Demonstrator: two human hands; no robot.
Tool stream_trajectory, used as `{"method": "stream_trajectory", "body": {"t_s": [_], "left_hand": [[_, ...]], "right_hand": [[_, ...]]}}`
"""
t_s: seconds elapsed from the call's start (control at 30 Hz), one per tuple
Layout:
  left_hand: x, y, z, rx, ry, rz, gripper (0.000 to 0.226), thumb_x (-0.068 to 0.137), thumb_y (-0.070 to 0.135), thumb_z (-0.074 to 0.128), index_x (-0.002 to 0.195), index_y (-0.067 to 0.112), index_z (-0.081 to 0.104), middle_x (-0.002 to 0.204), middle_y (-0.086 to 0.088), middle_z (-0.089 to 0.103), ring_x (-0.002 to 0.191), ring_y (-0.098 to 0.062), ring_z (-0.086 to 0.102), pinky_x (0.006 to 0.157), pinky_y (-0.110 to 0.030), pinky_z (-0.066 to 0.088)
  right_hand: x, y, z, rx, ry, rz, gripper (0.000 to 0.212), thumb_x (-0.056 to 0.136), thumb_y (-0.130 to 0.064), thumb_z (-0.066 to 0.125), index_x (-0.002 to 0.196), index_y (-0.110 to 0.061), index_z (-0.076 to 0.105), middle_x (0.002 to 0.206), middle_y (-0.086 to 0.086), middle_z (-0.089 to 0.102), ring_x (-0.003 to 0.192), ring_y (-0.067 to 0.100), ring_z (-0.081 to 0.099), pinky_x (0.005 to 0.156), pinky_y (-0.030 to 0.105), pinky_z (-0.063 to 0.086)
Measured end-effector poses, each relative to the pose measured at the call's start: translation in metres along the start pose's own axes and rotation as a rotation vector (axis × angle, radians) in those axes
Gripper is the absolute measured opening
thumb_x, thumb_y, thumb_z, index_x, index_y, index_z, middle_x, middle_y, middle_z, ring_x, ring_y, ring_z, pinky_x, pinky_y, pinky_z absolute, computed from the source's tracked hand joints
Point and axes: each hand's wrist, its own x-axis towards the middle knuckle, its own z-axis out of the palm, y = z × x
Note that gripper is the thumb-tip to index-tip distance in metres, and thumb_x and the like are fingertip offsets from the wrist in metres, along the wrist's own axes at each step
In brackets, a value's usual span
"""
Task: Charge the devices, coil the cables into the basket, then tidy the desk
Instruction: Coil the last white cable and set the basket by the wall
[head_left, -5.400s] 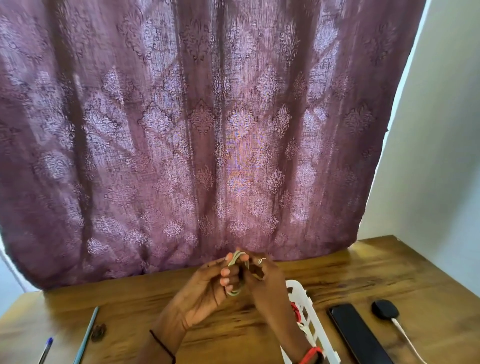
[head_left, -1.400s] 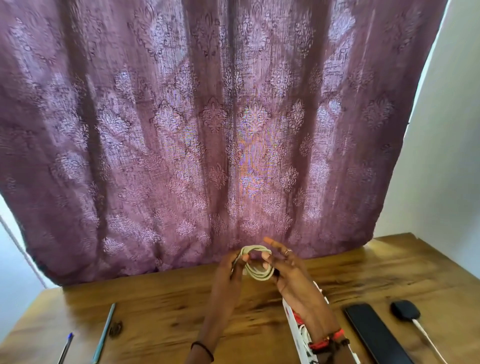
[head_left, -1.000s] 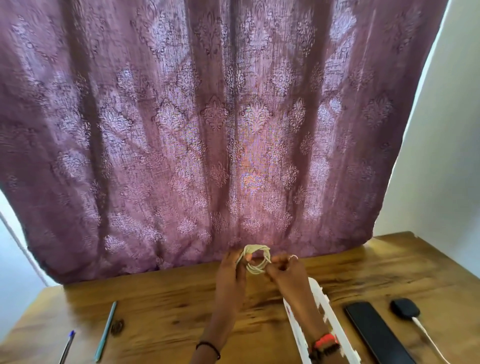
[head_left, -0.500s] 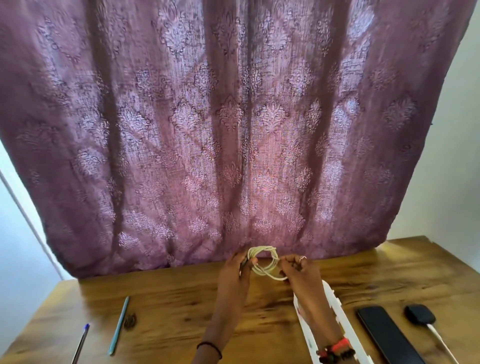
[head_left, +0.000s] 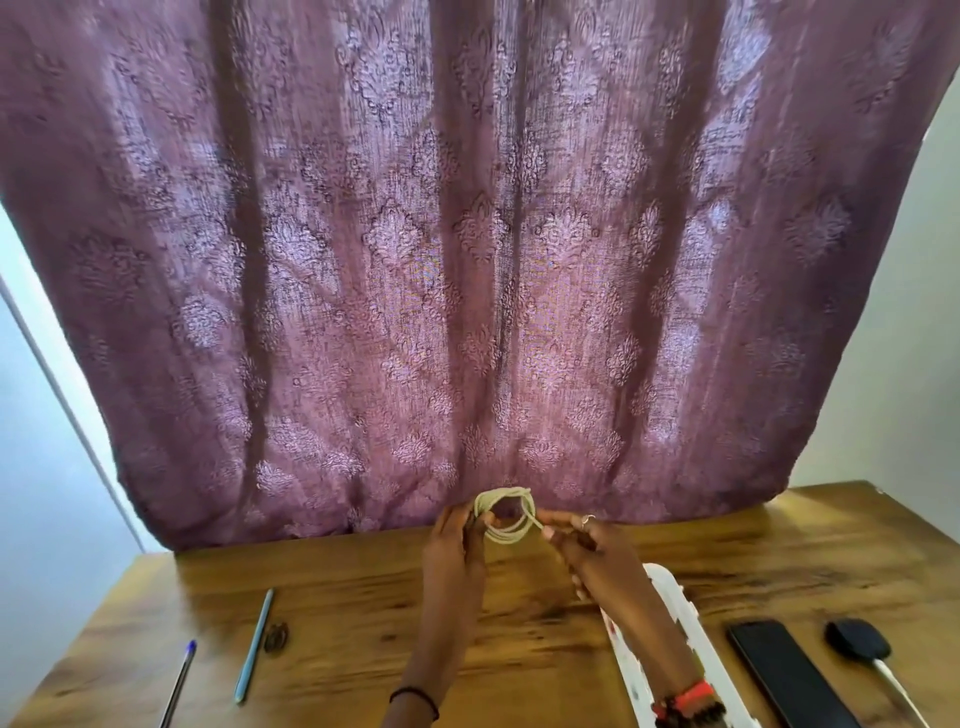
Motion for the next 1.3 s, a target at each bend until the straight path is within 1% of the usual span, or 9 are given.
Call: {"method": "stream_trajectory", "body": {"t_s": [0.1,0.2,0.4,0.47,0.6,0.73,0.87,1.13,1.3], "left_hand": [[-0.002,0.004,-0.002,-0.222,-0.014,-0.175,0.022,0.091,0.001,0.052,0.093,0.022,0.056,0.084,0.009,0.064,0.071,-0.001,0.059,0.062,-0.010,0.043],[-0.005,0.008,0.001,-0.408,-0.010,-0.307,0.013,0.092,-0.002,0.049,0.095,0.010,0.055,0.079,-0.001,0.062,0.061,0.004,0.058,0.053,-0.010,0.044],[-0.018,0.007,0.014,-0.630,0.022,-0.483,0.007,0.094,0.009,0.049,0.088,0.009,0.052,0.082,-0.003,0.061,0.069,-0.010,0.057,0.060,-0.021,0.046],[-0.021,0.009,0.018,-0.717,0.039,-0.527,0.006,0.094,0.007,0.048,0.091,0.007,0.053,0.082,-0.004,0.063,0.064,-0.007,0.057,0.058,-0.018,0.046],[-0.027,0.008,0.023,-0.792,0.062,-0.538,0.020,0.094,0.004,0.047,0.111,0.011,0.054,0.100,-0.009,0.066,0.077,-0.011,0.060,0.059,-0.017,0.050],[-0.031,0.007,0.023,-0.861,0.092,-0.513,0.031,0.094,-0.003,0.044,0.122,0.007,0.052,0.115,-0.020,0.061,0.088,-0.017,0.059,0.056,-0.015,0.050],[-0.034,0.003,0.029,-0.952,0.091,-0.535,0.035,0.094,-0.003,0.042,0.127,0.006,0.048,0.121,-0.018,0.060,0.104,-0.027,0.061,0.068,-0.025,0.056],[-0.039,0.000,0.033,-0.902,0.042,-0.603,0.015,0.090,0.005,0.054,0.099,0.005,0.067,0.091,-0.013,0.069,0.080,-0.018,0.064,0.061,-0.024,0.054],[-0.036,-0.002,0.033,-0.777,0.081,-0.610,0.017,0.091,0.015,0.056,0.084,0.015,0.071,0.078,-0.010,0.062,0.067,-0.015,0.050,0.050,-0.018,0.040]], "right_hand": [[0.001,0.000,0.003,-0.126,0.057,-0.059,0.015,0.086,-0.016,0.064,0.082,-0.030,0.068,0.064,-0.014,0.064,0.061,-0.001,0.056,0.057,0.007,0.041],[0.008,0.006,0.010,-0.233,0.270,-0.100,0.022,0.078,-0.019,0.073,0.063,-0.033,0.064,0.077,-0.003,0.067,0.075,0.011,0.060,0.074,0.024,0.044],[0.011,0.018,0.027,-0.587,0.597,-0.266,0.020,0.066,-0.007,0.081,0.061,0.006,0.068,0.079,0.022,0.065,0.055,0.033,0.062,0.056,0.029,0.049],[0.011,0.022,0.034,-0.641,0.560,-0.286,0.019,0.068,-0.011,0.079,0.059,0.002,0.068,0.069,0.020,0.067,0.049,0.032,0.062,0.048,0.028,0.049],[0.007,0.016,0.047,-0.510,0.459,-0.110,0.024,0.092,-0.014,0.054,0.084,0.006,0.067,0.087,0.022,0.069,0.080,0.037,0.063,0.068,0.032,0.044],[-0.002,0.003,0.047,-0.175,0.370,-0.077,0.022,0.091,-0.015,0.054,0.077,-0.005,0.068,0.068,0.006,0.066,0.065,0.013,0.059,0.061,0.027,0.040],[-0.006,-0.001,0.048,-0.079,0.316,-0.076,0.005,0.082,-0.022,0.068,0.080,-0.018,0.071,0.053,-0.018,0.063,0.057,-0.009,0.059,0.051,0.006,0.040],[-0.009,-0.001,0.046,-0.048,0.400,-0.084,0.013,0.085,-0.013,0.065,0.095,-0.011,0.071,0.060,-0.016,0.059,0.053,-0.002,0.055,0.048,0.005,0.039],[-0.006,0.007,0.051,-0.050,0.359,-0.048,0.025,0.086,-0.016,0.063,0.111,-0.017,0.065,0.088,-0.002,0.068,0.077,0.006,0.064,0.064,0.009,0.046]]}}
